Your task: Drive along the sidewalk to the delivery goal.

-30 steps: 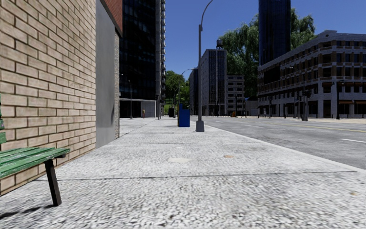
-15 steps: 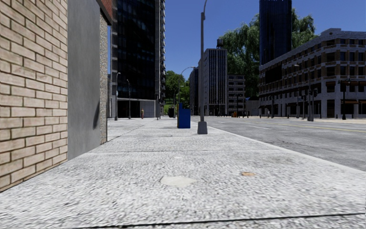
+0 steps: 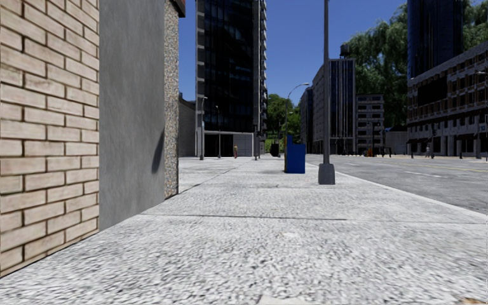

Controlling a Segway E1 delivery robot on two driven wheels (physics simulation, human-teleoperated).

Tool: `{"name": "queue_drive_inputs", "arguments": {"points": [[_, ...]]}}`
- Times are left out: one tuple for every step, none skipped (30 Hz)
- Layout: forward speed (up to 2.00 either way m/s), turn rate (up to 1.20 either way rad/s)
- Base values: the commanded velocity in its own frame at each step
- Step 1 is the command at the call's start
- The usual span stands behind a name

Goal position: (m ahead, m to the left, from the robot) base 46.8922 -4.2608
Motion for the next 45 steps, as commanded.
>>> {"name": "queue_drive_inputs", "arguments": {"points": [[2.0, 0.0], [2.0, 0.0], [2.0, 0.0], [2.0, 0.0], [2.0, 0.0], [2.0, 0.0], [2.0, 0.0], [2.0, 0.0], [2.0, 0.0], [2.0, 0.0], [2.0, 0.0], [2.0, 0.0], [2.0, 0.0], [2.0, 0.0], [2.0, 0.0], [2.0, 0.0], [2.0, 0.0], [2.0, 0.0], [2.0, 0.0], [2.0, 0.0], [2.0, 0.0], [2.0, 0.0], [2.0, 0.0], [2.0, 0.0], [2.0, -0.41], [2.0, -1.2], [2.0, -1.2], [2.0, -1.2], [2.0, -0.02], [2.0, -0.02], [2.0, 0.0], [2.0, 0.0], [2.0, 0.0], [2.0, 0.0], [2.0, 0.0], [2.0, 0.0], [2.0, 0.0], [2.0, 0.0], [2.0, 0.0], [2.0, 0.0], [2.0, 0.0], [2.0, 0.0], [2.0, 0.0], [2.0, 0.0], [2.0, 0.0]]}}
